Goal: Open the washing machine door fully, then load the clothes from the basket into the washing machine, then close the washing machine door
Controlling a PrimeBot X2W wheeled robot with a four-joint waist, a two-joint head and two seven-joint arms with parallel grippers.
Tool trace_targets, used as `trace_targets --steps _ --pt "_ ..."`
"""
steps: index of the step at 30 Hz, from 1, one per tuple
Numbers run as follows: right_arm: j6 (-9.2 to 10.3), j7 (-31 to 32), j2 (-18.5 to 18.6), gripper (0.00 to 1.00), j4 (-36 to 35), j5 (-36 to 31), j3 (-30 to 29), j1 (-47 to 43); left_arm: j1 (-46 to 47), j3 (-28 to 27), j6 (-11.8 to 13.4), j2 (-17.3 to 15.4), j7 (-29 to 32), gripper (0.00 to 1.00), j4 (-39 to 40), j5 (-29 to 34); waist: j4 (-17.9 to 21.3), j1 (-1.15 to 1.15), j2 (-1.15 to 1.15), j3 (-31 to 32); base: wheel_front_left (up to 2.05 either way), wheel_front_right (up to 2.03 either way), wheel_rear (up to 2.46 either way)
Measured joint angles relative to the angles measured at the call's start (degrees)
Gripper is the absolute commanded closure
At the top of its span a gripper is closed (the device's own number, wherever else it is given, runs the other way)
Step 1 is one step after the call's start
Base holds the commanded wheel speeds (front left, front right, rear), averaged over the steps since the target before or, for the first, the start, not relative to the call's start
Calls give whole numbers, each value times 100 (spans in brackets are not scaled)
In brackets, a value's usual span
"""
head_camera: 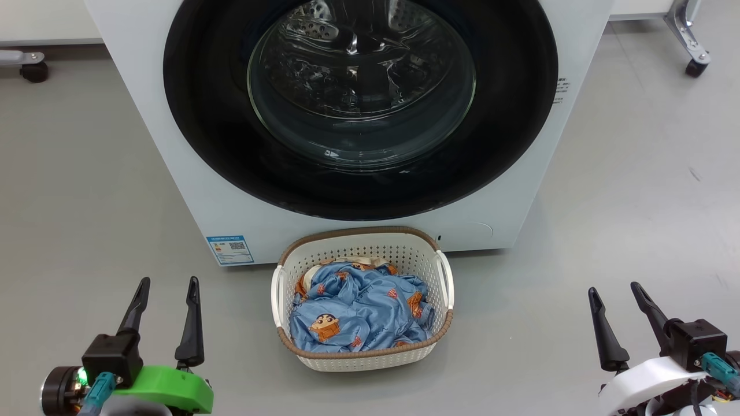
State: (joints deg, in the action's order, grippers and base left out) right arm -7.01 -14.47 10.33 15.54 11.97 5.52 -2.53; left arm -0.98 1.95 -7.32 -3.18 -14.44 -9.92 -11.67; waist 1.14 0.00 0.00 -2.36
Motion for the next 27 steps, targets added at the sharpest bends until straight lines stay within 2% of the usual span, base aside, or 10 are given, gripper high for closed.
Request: trace_targets --steps 27 --pt "0 0 24 0 13 4 16 22 -12 8 0 10 0 0 -222 7 5 0 0 40 0 0 0"
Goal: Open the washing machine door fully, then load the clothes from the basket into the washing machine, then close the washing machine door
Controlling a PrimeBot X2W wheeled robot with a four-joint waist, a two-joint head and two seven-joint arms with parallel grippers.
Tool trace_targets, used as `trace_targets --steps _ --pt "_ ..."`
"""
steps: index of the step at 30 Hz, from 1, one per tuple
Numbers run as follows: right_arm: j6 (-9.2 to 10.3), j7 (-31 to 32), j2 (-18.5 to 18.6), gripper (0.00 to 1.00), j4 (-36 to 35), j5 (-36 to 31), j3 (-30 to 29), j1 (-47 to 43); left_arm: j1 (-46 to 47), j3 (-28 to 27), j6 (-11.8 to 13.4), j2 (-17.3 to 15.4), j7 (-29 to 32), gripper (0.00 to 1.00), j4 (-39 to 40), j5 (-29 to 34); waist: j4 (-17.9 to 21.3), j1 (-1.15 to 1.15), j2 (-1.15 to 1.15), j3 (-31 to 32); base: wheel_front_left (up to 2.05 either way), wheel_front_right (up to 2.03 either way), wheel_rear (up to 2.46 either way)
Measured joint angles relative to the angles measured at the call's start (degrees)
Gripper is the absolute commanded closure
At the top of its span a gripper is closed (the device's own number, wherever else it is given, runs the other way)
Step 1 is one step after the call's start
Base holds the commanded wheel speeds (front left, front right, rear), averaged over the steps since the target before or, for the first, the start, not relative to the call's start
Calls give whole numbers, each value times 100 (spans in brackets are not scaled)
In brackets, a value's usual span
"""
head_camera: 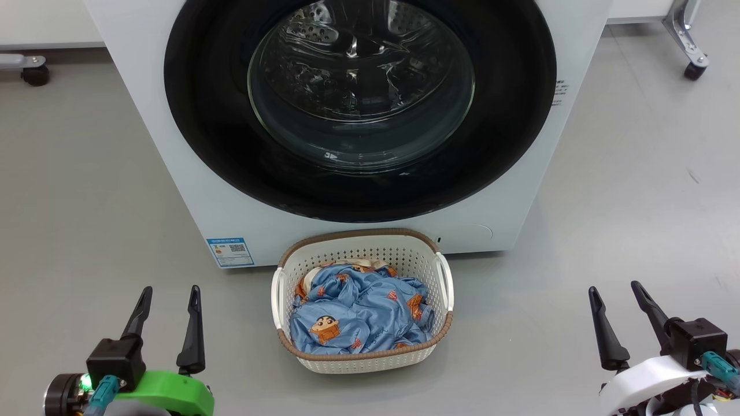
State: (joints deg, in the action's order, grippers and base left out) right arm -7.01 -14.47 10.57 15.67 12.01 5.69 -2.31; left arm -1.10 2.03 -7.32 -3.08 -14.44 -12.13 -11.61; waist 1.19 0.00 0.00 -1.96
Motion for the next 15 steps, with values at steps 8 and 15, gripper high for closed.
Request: trace_targets --steps 8,15 --pt "0 0 3 0 0 1 15 1 -1 -4 0 0 0 0 -24 2 -12 0 0 2 0 2 -2" --pt "0 0 2 0 0 1 21 3 -1 -7 0 0 0 0 -25 11 -10 0 0 3 14 17 -31"
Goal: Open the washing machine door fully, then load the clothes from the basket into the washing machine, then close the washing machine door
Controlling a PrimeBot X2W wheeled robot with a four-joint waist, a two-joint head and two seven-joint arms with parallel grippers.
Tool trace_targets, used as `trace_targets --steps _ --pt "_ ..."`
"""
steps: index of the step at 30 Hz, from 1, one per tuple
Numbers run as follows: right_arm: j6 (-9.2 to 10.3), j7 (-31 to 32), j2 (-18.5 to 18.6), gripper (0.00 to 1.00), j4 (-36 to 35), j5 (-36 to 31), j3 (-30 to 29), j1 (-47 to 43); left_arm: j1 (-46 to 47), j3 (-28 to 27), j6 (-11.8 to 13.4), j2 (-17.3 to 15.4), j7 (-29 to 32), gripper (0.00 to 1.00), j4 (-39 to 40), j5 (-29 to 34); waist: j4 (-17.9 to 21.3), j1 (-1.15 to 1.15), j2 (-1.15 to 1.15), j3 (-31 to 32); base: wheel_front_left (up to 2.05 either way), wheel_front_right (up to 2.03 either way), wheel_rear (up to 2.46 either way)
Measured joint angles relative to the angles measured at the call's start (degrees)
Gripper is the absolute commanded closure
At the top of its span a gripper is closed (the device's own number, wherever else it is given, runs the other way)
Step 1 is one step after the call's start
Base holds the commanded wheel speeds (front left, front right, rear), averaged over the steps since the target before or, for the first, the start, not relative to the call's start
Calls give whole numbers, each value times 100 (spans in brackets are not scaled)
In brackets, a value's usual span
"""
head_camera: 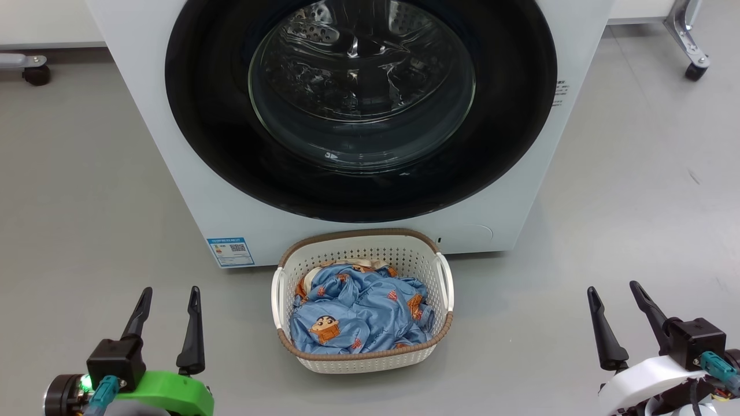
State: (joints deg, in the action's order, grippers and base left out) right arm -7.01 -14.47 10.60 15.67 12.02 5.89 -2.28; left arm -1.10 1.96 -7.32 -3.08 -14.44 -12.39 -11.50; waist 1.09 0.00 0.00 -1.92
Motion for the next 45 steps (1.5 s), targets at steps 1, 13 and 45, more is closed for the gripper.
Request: trace_targets --steps 1,13,45 --pt "0 0 0 0 0 0 1 0 0 0 0 0 0 0 0 0 1 0 0 0 18 32 -50" --pt "0 0 -12 0 -1 0 4 1 0 -18 0 0 0 0 13 0 38 0 0 -29 36 46 -81" --pt "0 0 -32 0 -13 5 0 65 21 -192 0 25 0 0 171 -12 65 0 0 -137 71 71 -141"
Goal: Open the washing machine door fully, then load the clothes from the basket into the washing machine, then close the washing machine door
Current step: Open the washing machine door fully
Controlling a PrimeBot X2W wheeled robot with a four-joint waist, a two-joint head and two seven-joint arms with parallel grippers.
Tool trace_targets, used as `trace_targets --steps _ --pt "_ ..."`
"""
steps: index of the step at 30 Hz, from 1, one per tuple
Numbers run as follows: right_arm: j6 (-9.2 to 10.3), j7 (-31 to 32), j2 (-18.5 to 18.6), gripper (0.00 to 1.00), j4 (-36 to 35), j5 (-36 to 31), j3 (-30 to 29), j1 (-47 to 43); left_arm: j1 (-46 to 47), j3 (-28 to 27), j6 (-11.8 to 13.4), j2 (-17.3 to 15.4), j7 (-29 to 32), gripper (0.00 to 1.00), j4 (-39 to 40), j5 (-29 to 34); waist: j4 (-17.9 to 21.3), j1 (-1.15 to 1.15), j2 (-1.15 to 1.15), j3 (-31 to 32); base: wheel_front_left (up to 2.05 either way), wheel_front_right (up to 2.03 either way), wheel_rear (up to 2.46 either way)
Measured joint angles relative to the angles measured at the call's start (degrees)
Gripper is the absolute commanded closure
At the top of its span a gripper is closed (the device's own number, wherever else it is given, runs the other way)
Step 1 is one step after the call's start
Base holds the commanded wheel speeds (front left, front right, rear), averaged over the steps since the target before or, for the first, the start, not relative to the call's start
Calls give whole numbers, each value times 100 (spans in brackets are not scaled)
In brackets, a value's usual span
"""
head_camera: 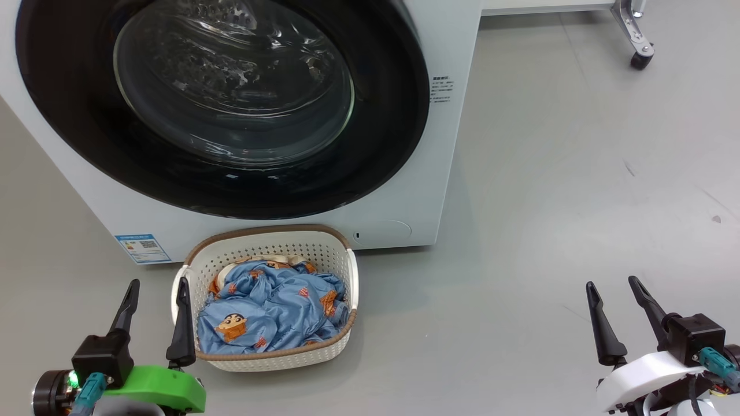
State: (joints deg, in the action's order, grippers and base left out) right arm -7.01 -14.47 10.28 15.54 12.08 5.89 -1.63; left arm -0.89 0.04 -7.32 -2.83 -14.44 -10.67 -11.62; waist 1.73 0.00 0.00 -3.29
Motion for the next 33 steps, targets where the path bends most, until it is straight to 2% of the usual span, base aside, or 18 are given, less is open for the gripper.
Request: trace_targets --steps 13,30,31,32,33 --pt "0 0 0 0 -5 0 -3 0 -1 0 0 7 0 0 4 0 1 0 0 -4 33 33 -65" --pt "0 0 -43 0 -80 -1 -42 1 -1 -1 0 10 0 0 3 0 6 0 0 0 3 3 -7" --pt "0 0 -43 5 -80 -1 -41 1 -1 -1 0 10 0 0 3 0 5 0 0 1 0 0 0" --pt "0 0 -42 97 -73 0 -31 1 -1 -1 0 10 0 0 3 0 4 0 0 2 0 0 0" --pt "0 0 -42 100 -67 0 -19 1 -1 -1 0 11 0 0 3 0 3 0 0 3 0 0 0"
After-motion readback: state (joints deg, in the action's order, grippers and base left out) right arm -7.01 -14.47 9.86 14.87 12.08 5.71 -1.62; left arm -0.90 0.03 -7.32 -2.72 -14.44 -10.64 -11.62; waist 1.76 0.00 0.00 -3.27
